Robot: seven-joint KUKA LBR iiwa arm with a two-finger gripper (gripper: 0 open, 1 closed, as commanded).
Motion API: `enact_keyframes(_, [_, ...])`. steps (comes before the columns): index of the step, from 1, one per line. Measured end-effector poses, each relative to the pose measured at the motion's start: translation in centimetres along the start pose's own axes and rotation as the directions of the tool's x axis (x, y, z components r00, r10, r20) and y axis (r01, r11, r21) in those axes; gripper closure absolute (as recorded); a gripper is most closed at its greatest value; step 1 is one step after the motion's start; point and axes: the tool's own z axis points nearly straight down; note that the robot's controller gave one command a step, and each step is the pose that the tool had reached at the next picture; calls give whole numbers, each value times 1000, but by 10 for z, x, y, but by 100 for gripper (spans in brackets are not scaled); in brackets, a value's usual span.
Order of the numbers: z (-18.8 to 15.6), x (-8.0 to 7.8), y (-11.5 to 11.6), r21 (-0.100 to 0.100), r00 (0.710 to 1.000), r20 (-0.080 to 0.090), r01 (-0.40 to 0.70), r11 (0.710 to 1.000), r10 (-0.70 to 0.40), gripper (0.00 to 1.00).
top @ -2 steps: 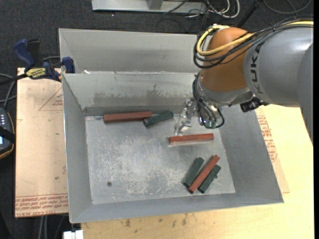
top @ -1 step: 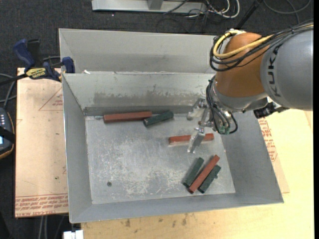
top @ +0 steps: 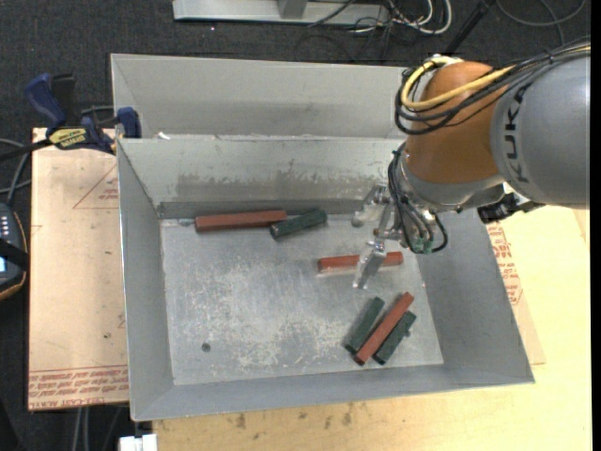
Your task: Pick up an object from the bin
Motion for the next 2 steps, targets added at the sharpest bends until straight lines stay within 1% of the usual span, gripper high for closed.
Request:
enact_keyframes(1, [96, -4, 8, -3, 1000, 11, 15, 1000, -14, 100])
enact_keyframes(2, [96, -4, 8, -3, 1000, 11, 15, 1000, -15, 100])
